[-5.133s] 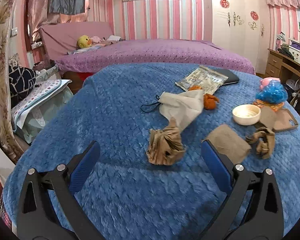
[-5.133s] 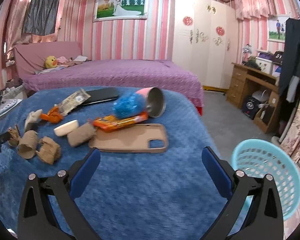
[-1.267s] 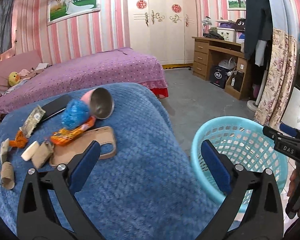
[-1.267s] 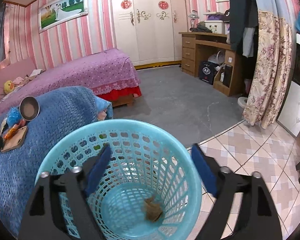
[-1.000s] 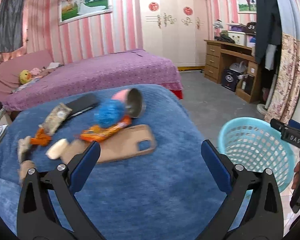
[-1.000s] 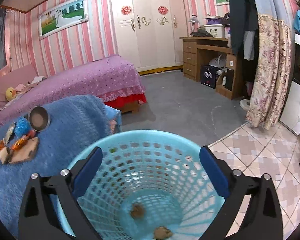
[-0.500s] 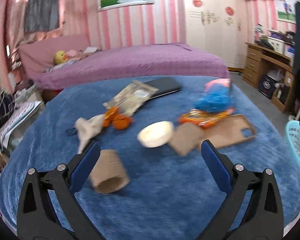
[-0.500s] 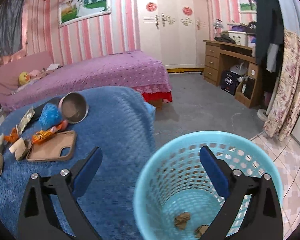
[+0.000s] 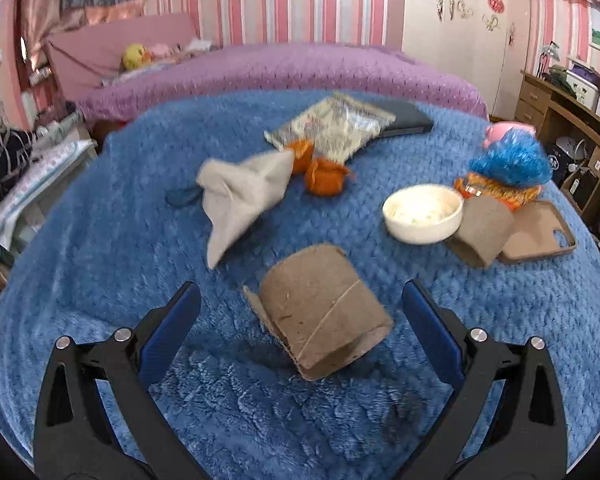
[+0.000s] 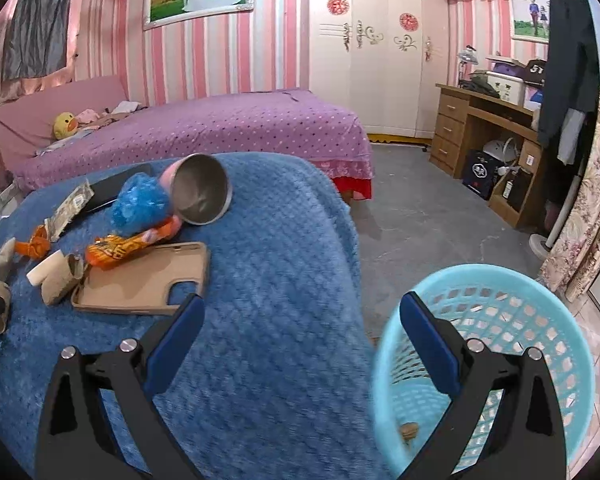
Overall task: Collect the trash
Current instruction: 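Grasp a brown cardboard tube with the left gripper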
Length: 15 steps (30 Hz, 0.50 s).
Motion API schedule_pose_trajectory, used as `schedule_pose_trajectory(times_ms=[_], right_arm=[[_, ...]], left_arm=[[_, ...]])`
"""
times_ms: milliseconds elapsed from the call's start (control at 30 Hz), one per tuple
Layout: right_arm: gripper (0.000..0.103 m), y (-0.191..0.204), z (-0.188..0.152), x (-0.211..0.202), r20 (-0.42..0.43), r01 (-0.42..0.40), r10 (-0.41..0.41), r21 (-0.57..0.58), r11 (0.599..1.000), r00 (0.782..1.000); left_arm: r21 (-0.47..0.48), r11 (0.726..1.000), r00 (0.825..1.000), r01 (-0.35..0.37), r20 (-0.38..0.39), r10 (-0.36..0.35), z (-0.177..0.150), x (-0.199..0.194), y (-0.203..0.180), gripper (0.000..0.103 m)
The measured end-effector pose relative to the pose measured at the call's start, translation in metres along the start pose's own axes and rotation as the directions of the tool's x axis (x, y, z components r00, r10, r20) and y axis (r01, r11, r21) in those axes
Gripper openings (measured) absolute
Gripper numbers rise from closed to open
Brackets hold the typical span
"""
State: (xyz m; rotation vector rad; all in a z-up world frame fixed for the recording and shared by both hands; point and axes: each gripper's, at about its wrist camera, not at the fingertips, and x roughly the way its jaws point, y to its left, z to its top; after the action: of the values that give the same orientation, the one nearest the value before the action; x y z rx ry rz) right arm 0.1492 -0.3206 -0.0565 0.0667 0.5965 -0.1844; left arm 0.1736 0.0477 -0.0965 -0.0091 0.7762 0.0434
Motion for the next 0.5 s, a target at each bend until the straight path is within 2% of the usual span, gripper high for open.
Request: schedule_pose_trajectory(times_ms=[67,200,333,500], right_arm=[[0.096,0.013,-0.001,0.001,-0.002,-0.014,0.014,-0.018,1.000,1.000],[0.096,0.034,-0.002,0.003,-0.008,-0.046,0.046,-0.052,0.998,0.999],[0.096,0.054,-0.004,0.005,-0.021,-0.069,0.068,-0.073,0.995,0.997],[0.096,0.089,-0.006,0.001,-0.026,-0.130,0.128,-0.114,0.985,0.991]], left_arm=[[-0.007,1.000,0.999,0.005,-0.037,-0.005,-0.001,0.007,0.001,0.092],[-0.013,0.998,0.997,0.061,-0.052,-0.061,-0.001,0.010,0.000,0.067],[0.006,0.998,0.998,0.066,-0.016,-0.066,0.002,0.002,-0.003,0.061],[0.009,0.999,0.998,0.043,0.055,-0.043,0.007,-0.013,0.006,0.061]])
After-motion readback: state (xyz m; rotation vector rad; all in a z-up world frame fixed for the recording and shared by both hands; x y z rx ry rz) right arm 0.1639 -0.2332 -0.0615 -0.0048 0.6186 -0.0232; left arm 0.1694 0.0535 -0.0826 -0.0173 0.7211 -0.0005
